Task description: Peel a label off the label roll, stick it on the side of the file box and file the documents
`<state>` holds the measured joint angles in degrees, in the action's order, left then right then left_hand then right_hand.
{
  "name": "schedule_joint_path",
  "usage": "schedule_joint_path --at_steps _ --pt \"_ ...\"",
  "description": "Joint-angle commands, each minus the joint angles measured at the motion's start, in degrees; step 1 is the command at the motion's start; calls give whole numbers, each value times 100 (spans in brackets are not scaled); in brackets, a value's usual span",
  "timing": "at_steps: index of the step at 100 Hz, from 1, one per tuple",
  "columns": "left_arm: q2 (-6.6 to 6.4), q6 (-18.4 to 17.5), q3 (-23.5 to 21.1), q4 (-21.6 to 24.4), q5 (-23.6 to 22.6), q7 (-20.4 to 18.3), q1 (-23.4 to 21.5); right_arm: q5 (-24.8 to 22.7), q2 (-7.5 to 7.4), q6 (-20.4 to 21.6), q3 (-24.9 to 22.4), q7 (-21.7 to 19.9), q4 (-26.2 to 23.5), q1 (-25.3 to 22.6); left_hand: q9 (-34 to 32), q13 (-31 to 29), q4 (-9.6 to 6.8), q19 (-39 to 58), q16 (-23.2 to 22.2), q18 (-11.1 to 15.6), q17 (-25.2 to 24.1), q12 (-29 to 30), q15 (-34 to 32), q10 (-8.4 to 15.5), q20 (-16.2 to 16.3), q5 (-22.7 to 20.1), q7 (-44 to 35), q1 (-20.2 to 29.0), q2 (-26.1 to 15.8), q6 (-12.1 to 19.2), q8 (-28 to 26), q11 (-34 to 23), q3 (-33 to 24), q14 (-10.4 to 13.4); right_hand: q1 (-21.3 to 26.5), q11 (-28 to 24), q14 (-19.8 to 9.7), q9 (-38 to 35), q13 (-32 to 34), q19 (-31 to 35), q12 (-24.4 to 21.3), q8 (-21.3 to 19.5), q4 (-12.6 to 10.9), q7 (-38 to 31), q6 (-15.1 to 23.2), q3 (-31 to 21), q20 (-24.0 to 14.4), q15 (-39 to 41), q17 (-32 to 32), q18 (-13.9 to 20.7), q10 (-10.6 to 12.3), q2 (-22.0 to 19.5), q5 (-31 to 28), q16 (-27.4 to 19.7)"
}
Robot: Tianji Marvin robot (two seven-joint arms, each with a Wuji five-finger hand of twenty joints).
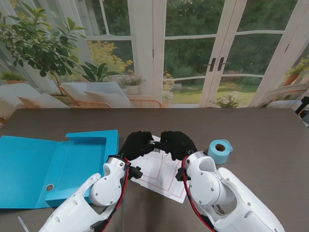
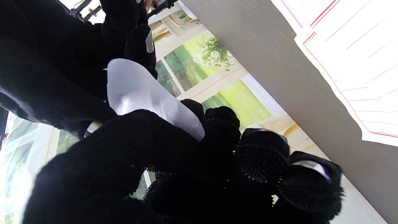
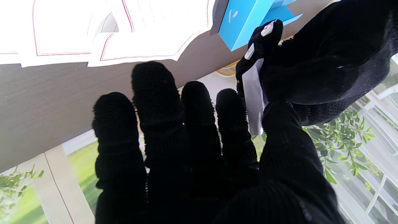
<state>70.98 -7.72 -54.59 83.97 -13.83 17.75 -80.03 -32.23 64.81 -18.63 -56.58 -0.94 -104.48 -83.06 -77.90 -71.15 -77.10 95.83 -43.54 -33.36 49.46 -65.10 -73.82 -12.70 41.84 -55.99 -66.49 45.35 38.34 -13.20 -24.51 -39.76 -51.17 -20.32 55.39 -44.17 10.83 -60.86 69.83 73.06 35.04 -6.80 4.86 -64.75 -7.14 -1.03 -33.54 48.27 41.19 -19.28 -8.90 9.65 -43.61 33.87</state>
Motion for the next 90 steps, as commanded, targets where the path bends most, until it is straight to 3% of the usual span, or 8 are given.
schedule_joint_path --at_steps 1,6,9,11,12,17,69,90 --pt "23 -60 -36 119 27 -83 39 -12 -37 -1 20 -152 56 -71 -163 -114 -161 384 49 -165 -41 -89 -10 284 3 134 -233 -198 11 -209 -79 40 -3 -166 939 -33 -91 -61 207 257 56 80 -101 -130 -29 17 20 9 -540 -136 90 952 192 45" --pt "22 -78 -38 119 35 -86 40 -22 -46 12 23 -185 63 -65 -162 -114 -162 380 45 -168 -41 -95 -3 283 8 134 -232 -196 11 -209 -79 46 -5 -167 948 -2 -122 -31 197 257 47 95 -259 -107 -42 -13 21 -14 -540 -136 97 1177 227 49" --pt "22 -88 -40 120 40 -87 39 -25 -49 19 26 -194 69 -62 -161 -113 -164 378 43 -169 -42 -98 3 280 11 136 -231 -195 11 -208 -79 51 -7 -168 323 67 -128 -51 192 252 140 102 -1194 -95 -49 -1545 24 -25 -545 -135 78 1652 245 62" --pt "22 -95 -41 122 41 -88 37 -26 -51 22 28 -202 73 -59 -159 -112 -162 376 42 -169 -43 -100 7 279 13 136 -231 -197 11 -208 -79 54 -5 -169 -460 131 -124 -64 191 247 214 105 -493 -89 -52 -3727 26 -31 -549 -134 63 2243 254 72" --pt "21 -98 -42 123 41 -88 37 -26 -52 24 29 -208 74 -57 -160 -113 -163 376 42 -170 -43 -101 9 275 14 136 -231 -195 11 -208 -79 55 -6 -169 -1325 182 -115 -69 173 244 256 106 576 -71 -61 -6061 26 -44 -551 -133 57 2927 267 76" --pt "15 -110 -51 135 43 -102 29 -24 -63 36 31 -254 79 -46 -157 -110 -164 361 40 -169 -67 -109 29 263 19 142 -227 -195 11 -210 -78 65 -7 -177 -1845 231 -133 -19 159 222 285 112 1287 14 -90 -7512 31 -57 -570 -127 46 3380 286 81" --pt "-32 -138 -76 196 71 -266 -14 199 -15 199 47 -124 141 -54 -157 -113 -160 329 0 -159 -136 -168 105 258 90 163 -215 -197 12 -217 -85 131 -3 -190 -3165 6 -89 653 -87 156 -53 -1027 363 1325 -254 -7570 -88 -49 -763 -79 24 2954 432 87" --pt "-39 -89 -60 216 74 -299 -23 284 4 213 19 -58 123 -101 -161 -115 -163 324 -15 -163 -133 -178 114 252 112 167 -214 -192 10 -218 -88 148 -7 -189 -3508 -65 -26 986 -260 153 -39 -1166 453 1395 -550 -7162 -118 14 -897 -108 -64 3182 862 99"
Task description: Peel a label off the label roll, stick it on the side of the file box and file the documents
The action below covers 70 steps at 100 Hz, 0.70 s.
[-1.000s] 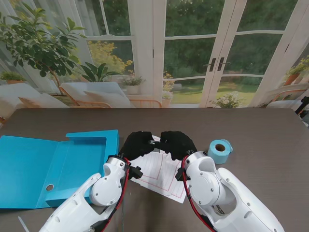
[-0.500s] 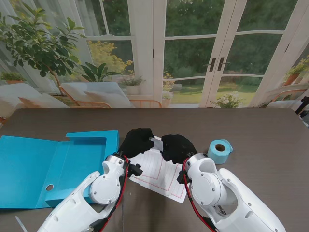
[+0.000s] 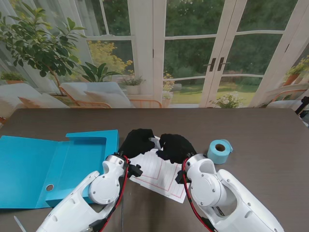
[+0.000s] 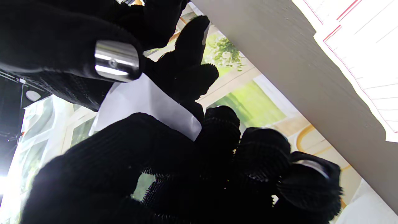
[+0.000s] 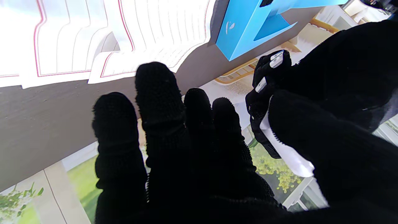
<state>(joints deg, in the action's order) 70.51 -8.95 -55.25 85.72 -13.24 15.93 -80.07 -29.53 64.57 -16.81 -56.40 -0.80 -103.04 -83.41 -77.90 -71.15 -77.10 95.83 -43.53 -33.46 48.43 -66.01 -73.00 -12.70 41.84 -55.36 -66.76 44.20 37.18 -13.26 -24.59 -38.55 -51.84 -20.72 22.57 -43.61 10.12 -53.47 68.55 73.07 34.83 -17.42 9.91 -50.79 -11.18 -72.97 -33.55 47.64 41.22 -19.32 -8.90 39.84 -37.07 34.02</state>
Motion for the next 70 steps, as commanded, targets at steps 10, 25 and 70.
schedule_joint_path --at_steps 10,25,70 --pt "5 60 15 51 25 -137 -15 15 37 79 -1 -22 -11 -91 -158 -115 -165 320 -20 -157 -32 -86 34 252 119 102 -185 -78 126 -217 -81 36 58 -149 -363 -189 49 352 -179 158 -12 -140 3 -25 -256 128 -134 113 -916 -111 -86 330 366 76" --pt "5 80 24 56 25 -144 -11 -38 34 153 1 6 3 -100 -167 -115 -167 322 -33 -159 -15 -92 32 246 132 99 -184 -77 126 -215 -85 38 55 -155 -483 -255 49 526 -264 142 -21 -164 91 -33 -322 154 -151 153 -959 -126 -95 797 532 54" --pt "2 110 43 70 48 -179 -7 -460 45 306 113 273 88 -120 -177 -118 -171 317 -64 -183 10 -88 16 237 153 102 -181 -75 124 -243 -98 35 43 -149 -752 -486 -80 850 -325 122 27 -157 255 40 86 65 -188 279 -905 -124 115 1563 1370 22"
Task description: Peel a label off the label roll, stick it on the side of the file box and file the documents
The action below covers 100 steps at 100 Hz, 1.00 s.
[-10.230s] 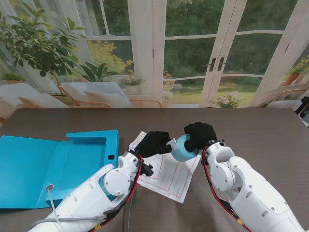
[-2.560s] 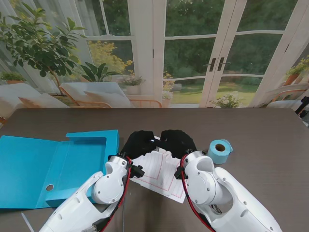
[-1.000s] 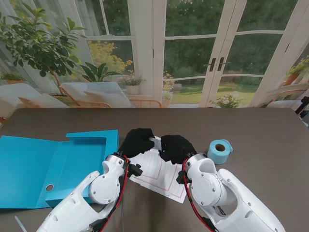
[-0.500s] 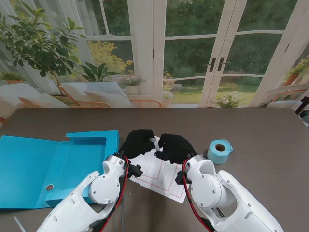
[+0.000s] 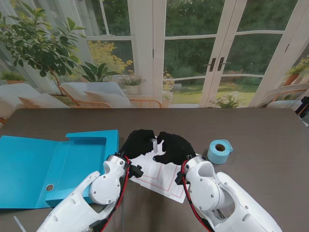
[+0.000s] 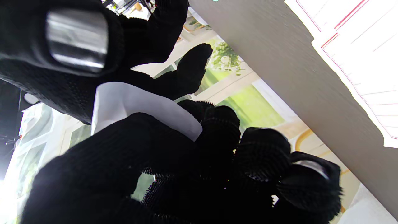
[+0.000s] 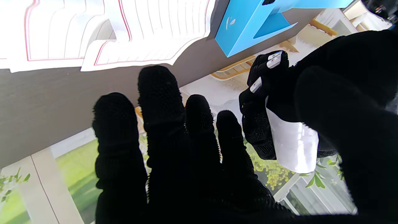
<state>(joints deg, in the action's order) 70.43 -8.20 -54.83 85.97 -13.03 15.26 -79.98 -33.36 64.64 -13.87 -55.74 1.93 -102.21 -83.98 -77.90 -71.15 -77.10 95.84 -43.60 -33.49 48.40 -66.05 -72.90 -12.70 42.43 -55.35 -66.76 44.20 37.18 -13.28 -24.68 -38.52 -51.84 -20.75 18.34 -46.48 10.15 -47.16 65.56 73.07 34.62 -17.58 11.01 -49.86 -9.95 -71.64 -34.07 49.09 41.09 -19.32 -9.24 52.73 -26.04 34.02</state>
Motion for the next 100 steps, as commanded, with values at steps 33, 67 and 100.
schedule_joint_path --at_steps 33,67,100 --pt "8 28 6 48 43 -132 -14 -14 163 -109 179 474 81 -115 -176 -118 -170 317 -64 -182 23 -81 -1 238 101 106 -183 -77 125 -239 -94 32 43 -149 -301 -323 17 -170 303 268 49 -233 -44 -304 291 195 -124 256 -662 -170 72 -1245 0 -3" --pt "4 53 -9 84 40 -131 -45 -1 195 -34 129 639 121 -156 -175 -118 -174 315 -65 -190 14 -82 2 229 108 114 -181 -76 123 -246 -98 33 35 -163 25 -292 72 -403 468 356 67 -323 -241 -418 449 -243 -87 280 -584 -219 53 -2381 -353 2" --pt "10 52 -1 79 45 -113 -42 79 222 47 -31 787 114 -290 -173 -118 -176 317 -68 -193 19 -83 -4 218 118 119 -182 -74 119 -267 -104 34 27 -167 406 -279 131 -624 637 429 57 218 196 -677 350 -58 -46 299 -471 -309 0 -2628 -540 3"
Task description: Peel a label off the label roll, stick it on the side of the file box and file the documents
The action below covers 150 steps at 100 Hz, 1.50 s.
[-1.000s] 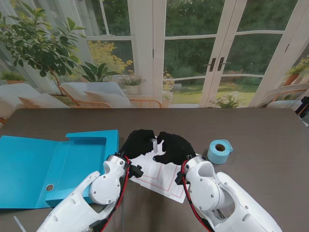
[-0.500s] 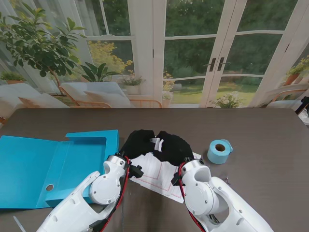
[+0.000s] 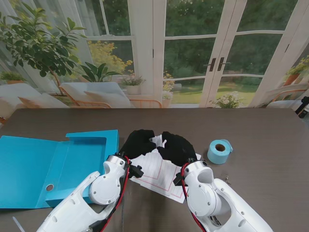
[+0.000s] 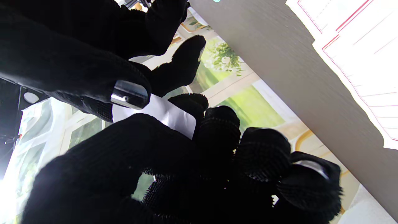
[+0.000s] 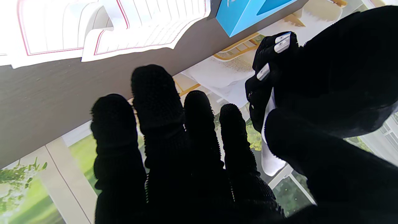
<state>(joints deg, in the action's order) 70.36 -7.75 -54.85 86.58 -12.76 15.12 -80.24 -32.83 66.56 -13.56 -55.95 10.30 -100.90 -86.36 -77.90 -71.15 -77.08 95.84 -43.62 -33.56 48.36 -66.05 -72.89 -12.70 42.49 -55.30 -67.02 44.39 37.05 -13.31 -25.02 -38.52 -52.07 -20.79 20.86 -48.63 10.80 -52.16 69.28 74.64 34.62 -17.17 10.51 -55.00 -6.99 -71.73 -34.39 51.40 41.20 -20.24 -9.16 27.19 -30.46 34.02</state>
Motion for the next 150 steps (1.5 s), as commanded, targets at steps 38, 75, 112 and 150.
schedule_joint_path --at_steps 38,75,112,150 --pt "2 55 3 45 23 -154 -36 345 115 -76 -1 104 -40 -65 -167 -115 -180 310 -62 -191 -8 -91 15 209 126 127 -159 -96 124 -266 -77 43 41 -181 332 -6 90 -575 520 379 52 650 706 -656 302 -5 13 114 -240 -268 26 195 -450 37" --pt "-8 57 -29 89 32 -165 -94 350 199 -470 97 307 -54 -26 -147 -108 -182 267 -53 -186 -79 -117 81 187 139 156 -151 -101 102 -267 -77 73 24 -220 788 88 -135 -1523 568 720 63 943 918 -1224 113 -149 129 1257 590 -339 147 697 -884 367" --pt "-51 84 -52 149 51 -308 -148 585 268 -573 79 413 -32 32 -114 -103 -182 190 -70 -199 -167 -166 158 142 163 186 -142 -108 72 -287 -89 113 -2 -273 -9 220 -23 -1260 546 744 162 565 298 -352 -26 -366 160 1177 434 -276 128 470 -594 211" --pt "-91 115 -72 189 16 -422 -180 748 333 -703 144 498 31 80 -114 -102 -173 169 -90 -206 -175 -183 193 138 192 199 -137 -120 52 -294 -106 137 -7 -286 -13 87 -34 -1053 547 766 129 543 375 -507 -60 -331 130 1091 385 -268 65 520 -615 190"
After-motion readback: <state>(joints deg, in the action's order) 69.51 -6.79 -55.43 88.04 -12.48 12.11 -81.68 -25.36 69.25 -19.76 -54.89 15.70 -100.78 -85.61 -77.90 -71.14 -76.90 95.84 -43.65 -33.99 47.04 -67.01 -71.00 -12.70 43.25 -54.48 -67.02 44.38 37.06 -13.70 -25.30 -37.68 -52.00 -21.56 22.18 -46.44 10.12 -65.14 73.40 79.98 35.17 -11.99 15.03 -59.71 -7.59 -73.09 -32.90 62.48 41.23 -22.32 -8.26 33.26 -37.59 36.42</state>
